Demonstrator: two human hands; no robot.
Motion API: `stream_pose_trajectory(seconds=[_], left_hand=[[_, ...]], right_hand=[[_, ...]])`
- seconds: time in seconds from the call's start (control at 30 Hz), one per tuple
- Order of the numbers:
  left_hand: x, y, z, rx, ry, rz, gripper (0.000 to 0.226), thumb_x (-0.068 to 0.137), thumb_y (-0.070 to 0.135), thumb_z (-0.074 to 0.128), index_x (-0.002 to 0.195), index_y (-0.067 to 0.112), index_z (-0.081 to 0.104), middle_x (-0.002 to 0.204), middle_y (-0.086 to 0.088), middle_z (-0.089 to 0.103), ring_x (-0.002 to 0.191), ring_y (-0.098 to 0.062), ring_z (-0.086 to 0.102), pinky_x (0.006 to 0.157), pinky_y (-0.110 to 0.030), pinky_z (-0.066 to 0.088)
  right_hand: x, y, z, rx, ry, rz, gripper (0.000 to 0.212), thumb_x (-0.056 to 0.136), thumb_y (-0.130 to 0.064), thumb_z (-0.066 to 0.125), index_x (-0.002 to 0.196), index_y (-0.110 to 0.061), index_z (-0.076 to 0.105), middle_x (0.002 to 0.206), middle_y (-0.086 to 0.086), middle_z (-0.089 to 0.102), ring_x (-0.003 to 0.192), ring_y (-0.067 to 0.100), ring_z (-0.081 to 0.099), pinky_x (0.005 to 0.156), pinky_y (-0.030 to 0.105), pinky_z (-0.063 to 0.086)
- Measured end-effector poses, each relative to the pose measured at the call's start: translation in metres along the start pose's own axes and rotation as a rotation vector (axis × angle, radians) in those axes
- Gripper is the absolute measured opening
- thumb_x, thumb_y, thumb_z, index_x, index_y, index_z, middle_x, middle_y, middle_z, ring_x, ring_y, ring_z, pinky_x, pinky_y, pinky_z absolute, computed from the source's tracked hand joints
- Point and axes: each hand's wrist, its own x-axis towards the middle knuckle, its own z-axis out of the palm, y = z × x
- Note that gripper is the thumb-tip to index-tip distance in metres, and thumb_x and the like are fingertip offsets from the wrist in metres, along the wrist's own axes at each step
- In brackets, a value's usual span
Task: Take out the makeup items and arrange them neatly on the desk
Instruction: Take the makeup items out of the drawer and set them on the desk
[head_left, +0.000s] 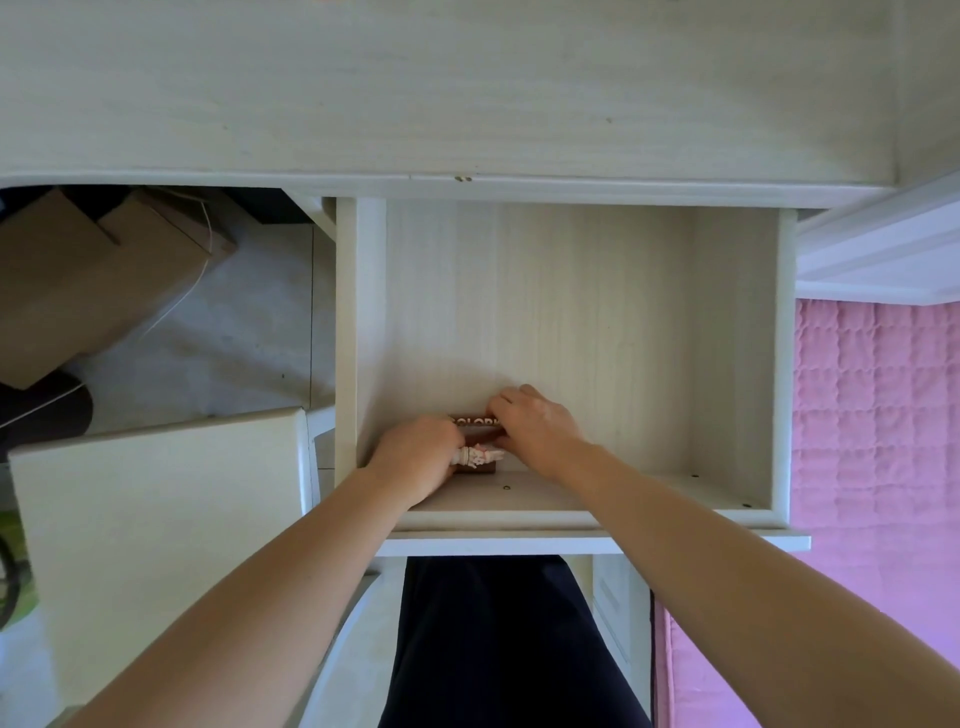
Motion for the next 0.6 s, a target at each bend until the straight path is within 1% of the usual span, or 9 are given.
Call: stream_pose_trajectory(seconds=[0.1,0.2,0.27,0.37,0.47,0.53,0.6], left_hand=[[0.000,0.003,0.001,0.000,0.012,0.037,0.014,0.092,0.020,0.050,0.089,0.017,0.063,0.093,-0.005,0.063,0.083,-0.026,0.062,0.064,-0.034,0.050],[0.001,0.008,0.002,-0.028,0.031,0.047,0.014,0.093,0.022,0.050,0.099,0.017,0.063,0.096,-0.005,0.065,0.086,-0.028,0.063,0.065,-0.033,0.050],[0.004,0.008,0.002,-0.035,0.009,0.040,0.016,0.093,0.024,0.052,0.103,0.017,0.062,0.099,-0.005,0.065,0.090,-0.028,0.062,0.068,-0.033,0.050],[0.007,0.007,0.004,-0.020,-0.049,0.019,0.019,0.092,0.026,0.055,0.102,0.012,0.063,0.102,-0.007,0.064,0.092,-0.028,0.062,0.067,-0.032,0.046],[0.010,0.007,0.007,-0.065,-0.043,0.006,0.018,0.092,0.023,0.056,0.101,0.010,0.064,0.105,-0.007,0.057,0.093,-0.028,0.059,0.067,-0.031,0.042],[0.012,0.007,0.006,-0.085,-0.052,0.007,0.018,0.092,0.022,0.058,0.103,0.011,0.065,0.105,-0.006,0.055,0.093,-0.027,0.058,0.069,-0.032,0.044],[0.012,0.005,0.004,-0.087,-0.072,0.020,0.019,0.092,0.024,0.058,0.106,0.013,0.063,0.105,-0.006,0.057,0.093,-0.027,0.058,0.073,-0.034,0.047]], right_hand=[[-0.002,0.010,-0.001,-0.020,0.007,0.000,0.026,0.089,-0.028,0.062,0.110,-0.014,0.056,0.110,0.003,0.055,0.109,0.020,0.046,0.070,0.032,0.047],[-0.008,0.019,-0.001,-0.022,0.013,0.048,0.025,0.088,-0.028,0.063,0.108,-0.014,0.055,0.109,0.003,0.054,0.107,0.020,0.048,0.068,0.032,0.047],[-0.012,0.024,-0.002,-0.030,0.021,0.090,0.024,0.088,-0.026,0.063,0.108,-0.014,0.054,0.110,0.003,0.054,0.107,0.020,0.049,0.067,0.032,0.047],[-0.016,0.029,-0.006,-0.054,0.021,0.140,0.024,0.088,-0.022,0.060,0.110,-0.013,0.053,0.112,0.004,0.053,0.108,0.021,0.048,0.068,0.032,0.048],[-0.019,0.030,-0.008,-0.070,0.014,0.186,0.028,0.086,-0.018,0.058,0.112,-0.011,0.052,0.116,0.005,0.051,0.107,0.022,0.047,0.068,0.032,0.048],[-0.020,0.028,-0.009,-0.089,0.026,0.209,0.028,0.086,-0.015,0.056,0.113,-0.009,0.051,0.117,0.006,0.050,0.105,0.024,0.047,0.070,0.033,0.048],[-0.021,0.024,-0.008,-0.138,0.049,0.221,0.029,0.086,-0.011,0.052,0.115,-0.010,0.049,0.115,0.007,0.052,0.101,0.026,0.049,0.071,0.035,0.047]])
